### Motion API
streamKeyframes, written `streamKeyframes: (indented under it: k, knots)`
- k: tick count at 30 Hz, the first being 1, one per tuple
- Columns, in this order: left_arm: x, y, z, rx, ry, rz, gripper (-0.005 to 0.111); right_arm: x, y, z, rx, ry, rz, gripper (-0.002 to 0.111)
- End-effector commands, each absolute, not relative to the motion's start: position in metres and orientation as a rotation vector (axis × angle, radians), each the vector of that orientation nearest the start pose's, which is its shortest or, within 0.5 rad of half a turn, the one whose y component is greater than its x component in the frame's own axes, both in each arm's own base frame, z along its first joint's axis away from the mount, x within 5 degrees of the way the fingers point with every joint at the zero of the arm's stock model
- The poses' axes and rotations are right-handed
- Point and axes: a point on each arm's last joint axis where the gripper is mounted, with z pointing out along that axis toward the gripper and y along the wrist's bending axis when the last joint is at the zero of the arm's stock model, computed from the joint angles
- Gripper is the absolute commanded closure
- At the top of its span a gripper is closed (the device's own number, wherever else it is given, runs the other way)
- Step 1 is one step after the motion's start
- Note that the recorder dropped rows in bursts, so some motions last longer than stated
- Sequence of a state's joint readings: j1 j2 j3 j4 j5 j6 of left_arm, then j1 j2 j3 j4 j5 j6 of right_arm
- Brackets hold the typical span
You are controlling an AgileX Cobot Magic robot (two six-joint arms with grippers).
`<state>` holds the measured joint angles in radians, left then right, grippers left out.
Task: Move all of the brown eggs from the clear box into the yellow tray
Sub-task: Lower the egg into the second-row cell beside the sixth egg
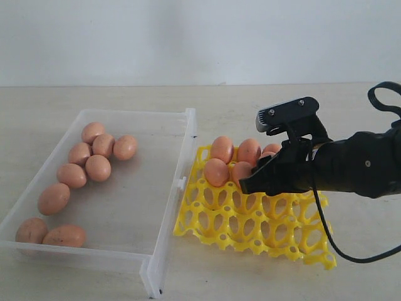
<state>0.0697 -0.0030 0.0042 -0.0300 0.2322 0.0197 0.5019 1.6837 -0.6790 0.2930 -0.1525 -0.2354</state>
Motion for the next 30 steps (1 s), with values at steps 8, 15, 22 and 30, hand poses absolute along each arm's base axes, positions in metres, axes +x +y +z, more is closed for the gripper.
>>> streamKeyframes:
  k: [8,15,22,30]
  knots:
    - [0.0554,0.0032,0.1921,-0.067,1.714,0.035,0.111,0.2738,0.1341,0.1491,-0.5,2.306,0.193,0.109]
    - [0.0554,0.0032,0.1921,-0.067,1.714,0.035,0.111,0.2729,0.1341,0.1483,-0.492,2.321,0.199,0.109]
    - [0.0554,0.0032,0.1921,-0.067,1.714,0.035,0.111,0.2715,0.135,0.1469,-0.493,2.338,0.205,0.109]
    - [0.0554,0.0032,0.1921,-0.067,1.714,0.035,0.111,0.2685,0.1398,0.1464,-0.506,2.345,0.219,0.109]
